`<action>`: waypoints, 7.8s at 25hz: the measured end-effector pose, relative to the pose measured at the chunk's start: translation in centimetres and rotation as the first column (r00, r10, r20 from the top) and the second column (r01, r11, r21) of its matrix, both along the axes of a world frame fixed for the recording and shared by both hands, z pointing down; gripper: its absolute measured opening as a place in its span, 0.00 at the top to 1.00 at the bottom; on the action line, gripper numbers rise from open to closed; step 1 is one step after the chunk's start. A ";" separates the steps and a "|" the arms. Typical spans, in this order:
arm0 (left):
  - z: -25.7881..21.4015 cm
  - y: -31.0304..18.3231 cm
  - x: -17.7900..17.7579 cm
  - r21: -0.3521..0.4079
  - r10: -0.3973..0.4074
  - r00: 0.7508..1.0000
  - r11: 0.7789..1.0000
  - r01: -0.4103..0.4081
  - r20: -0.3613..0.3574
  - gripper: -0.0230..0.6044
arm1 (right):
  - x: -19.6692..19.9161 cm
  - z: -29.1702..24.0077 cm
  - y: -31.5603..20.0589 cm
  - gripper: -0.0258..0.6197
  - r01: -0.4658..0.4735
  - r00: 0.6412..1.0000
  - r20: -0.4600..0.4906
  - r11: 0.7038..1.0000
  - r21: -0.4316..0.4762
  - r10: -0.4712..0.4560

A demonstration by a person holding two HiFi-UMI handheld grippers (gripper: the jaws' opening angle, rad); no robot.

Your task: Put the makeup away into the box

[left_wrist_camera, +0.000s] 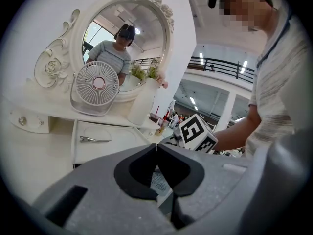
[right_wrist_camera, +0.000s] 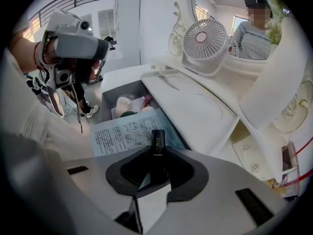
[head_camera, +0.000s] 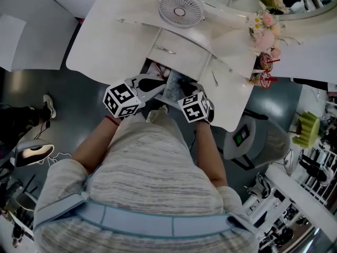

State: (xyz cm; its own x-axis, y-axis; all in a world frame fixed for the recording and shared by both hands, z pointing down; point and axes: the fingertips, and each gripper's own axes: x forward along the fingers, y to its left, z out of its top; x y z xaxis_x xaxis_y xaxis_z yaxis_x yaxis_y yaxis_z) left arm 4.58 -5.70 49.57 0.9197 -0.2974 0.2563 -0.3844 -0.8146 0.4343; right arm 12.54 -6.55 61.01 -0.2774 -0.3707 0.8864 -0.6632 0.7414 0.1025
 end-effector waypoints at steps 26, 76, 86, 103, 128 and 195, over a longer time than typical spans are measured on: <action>-0.1 0.1 1.3 0.008 0.035 0.999 0.999 -0.035 0.008 0.94 | 1.2 -2.6 -0.3 0.78 -0.071 0.993 0.099 0.996 0.054 0.066; 1.2 2.8 3.2 -0.039 0.101 0.986 0.995 -0.096 0.132 0.94 | 18.4 4.0 -4.6 0.79 -0.302 0.950 -0.066 0.953 0.032 0.304; 1.2 3.4 4.3 -0.043 0.138 0.981 0.990 -0.133 0.138 0.94 | 18.3 4.4 -4.5 0.84 -0.295 0.955 -0.010 0.955 -0.002 0.295; 1.0 3.4 4.4 -0.036 0.128 0.983 0.992 -0.124 0.129 0.94 | 18.4 4.8 -4.3 0.88 -0.350 0.936 0.021 0.936 -0.040 0.351; 0.1 1.8 3.2 -0.002 0.099 0.991 0.995 -0.100 0.085 0.94 | 16.3 0.5 -4.1 0.88 -0.399 0.916 0.054 0.917 0.027 0.397; -0.4 0.3 -6.2 0.016 -0.032 0.999 0.999 0.032 0.031 0.94 | -5.9 -8.2 -5.3 0.77 0.203 0.978 0.022 0.977 0.070 -0.205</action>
